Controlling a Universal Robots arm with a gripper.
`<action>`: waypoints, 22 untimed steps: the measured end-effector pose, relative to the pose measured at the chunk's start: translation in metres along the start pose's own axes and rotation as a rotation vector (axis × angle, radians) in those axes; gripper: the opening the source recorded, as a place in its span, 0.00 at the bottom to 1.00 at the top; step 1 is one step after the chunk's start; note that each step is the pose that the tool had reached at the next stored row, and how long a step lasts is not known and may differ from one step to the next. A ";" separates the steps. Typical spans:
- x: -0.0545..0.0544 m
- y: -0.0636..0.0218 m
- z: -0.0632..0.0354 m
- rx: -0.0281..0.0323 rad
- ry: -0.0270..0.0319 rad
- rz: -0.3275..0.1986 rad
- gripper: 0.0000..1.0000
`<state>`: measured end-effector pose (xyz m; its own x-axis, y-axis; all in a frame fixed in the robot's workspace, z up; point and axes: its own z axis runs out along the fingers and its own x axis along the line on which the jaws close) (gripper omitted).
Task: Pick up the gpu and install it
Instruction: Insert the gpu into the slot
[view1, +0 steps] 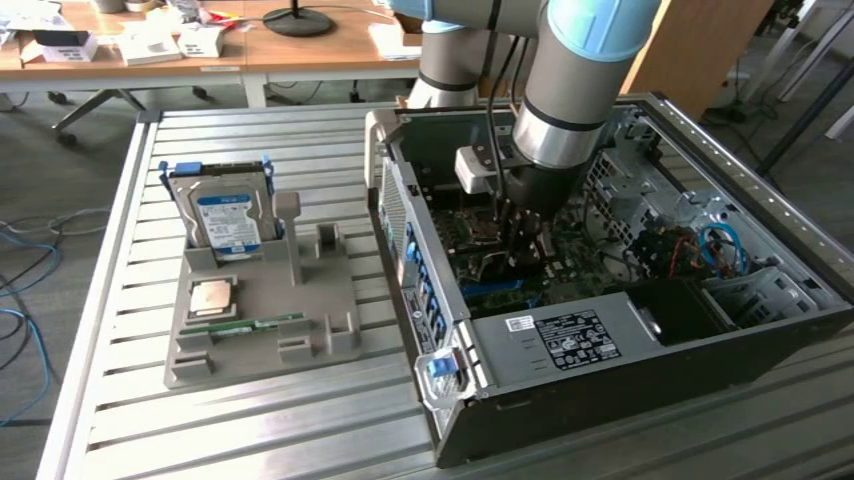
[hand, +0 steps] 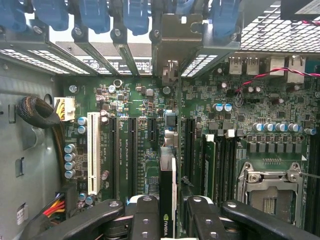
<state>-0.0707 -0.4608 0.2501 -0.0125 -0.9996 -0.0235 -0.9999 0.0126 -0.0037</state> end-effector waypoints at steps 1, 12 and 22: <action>0.000 0.0000 0.0000 0.0000 0.0001 0.001 0.26; 0.000 0.0000 0.0001 0.0003 0.0012 0.010 0.26; 0.000 0.0000 0.0000 0.0004 0.0054 0.013 0.26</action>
<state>-0.0707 -0.4610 0.2500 -0.0257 -0.9995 -0.0181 -0.9997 0.0258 -0.0038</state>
